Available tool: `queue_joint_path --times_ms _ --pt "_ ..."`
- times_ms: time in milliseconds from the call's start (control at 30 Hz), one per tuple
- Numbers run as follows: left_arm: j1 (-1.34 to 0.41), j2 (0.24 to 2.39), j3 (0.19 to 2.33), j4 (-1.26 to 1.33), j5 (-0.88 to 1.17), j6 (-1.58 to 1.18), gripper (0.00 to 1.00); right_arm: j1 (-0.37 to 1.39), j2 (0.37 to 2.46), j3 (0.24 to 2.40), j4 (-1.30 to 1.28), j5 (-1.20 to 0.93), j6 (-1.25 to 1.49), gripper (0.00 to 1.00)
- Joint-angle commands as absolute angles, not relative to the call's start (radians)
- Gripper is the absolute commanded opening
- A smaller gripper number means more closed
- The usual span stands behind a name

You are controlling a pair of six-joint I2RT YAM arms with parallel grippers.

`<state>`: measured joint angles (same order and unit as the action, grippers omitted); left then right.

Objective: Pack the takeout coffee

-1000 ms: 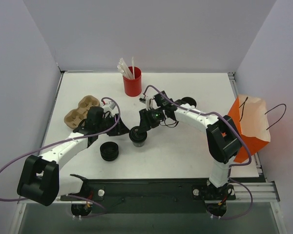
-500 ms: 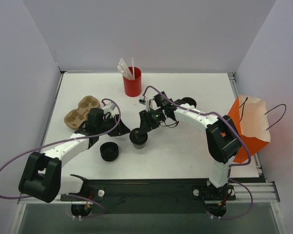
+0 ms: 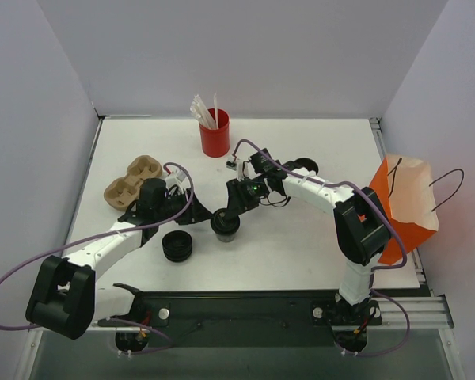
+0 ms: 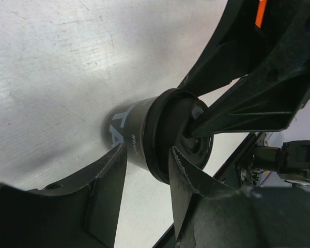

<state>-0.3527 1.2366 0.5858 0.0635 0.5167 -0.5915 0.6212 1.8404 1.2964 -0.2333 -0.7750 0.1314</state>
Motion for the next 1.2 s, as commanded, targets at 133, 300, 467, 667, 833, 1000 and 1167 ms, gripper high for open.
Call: queue_joint_path --times_ms 133,300,467,667,833,1000,1167 --pt "-0.354 1.213 0.555 0.12 0.583 -0.609 0.48 0.615 1.879 1.276 -0.316 -0.676 0.112 0.33" --pt "-0.359 1.233 0.535 0.144 0.562 -0.612 0.47 0.614 1.878 1.278 -0.313 -0.673 0.117 0.33" --pt "-0.379 1.269 0.531 0.163 0.546 -0.618 0.46 0.614 1.881 1.276 -0.307 -0.675 0.124 0.32" --pt "-0.38 1.235 0.529 0.144 0.528 -0.623 0.45 0.611 1.884 1.266 -0.301 -0.672 0.124 0.32" --pt "-0.374 1.178 0.56 0.086 0.519 -0.609 0.47 0.609 1.882 1.264 -0.301 -0.672 0.127 0.32" --pt "-0.373 1.16 0.548 0.072 0.506 -0.617 0.48 0.607 1.876 1.264 -0.301 -0.673 0.13 0.32" --pt "-0.373 1.172 0.526 0.101 0.508 -0.623 0.48 0.609 1.878 1.267 -0.299 -0.673 0.133 0.32"
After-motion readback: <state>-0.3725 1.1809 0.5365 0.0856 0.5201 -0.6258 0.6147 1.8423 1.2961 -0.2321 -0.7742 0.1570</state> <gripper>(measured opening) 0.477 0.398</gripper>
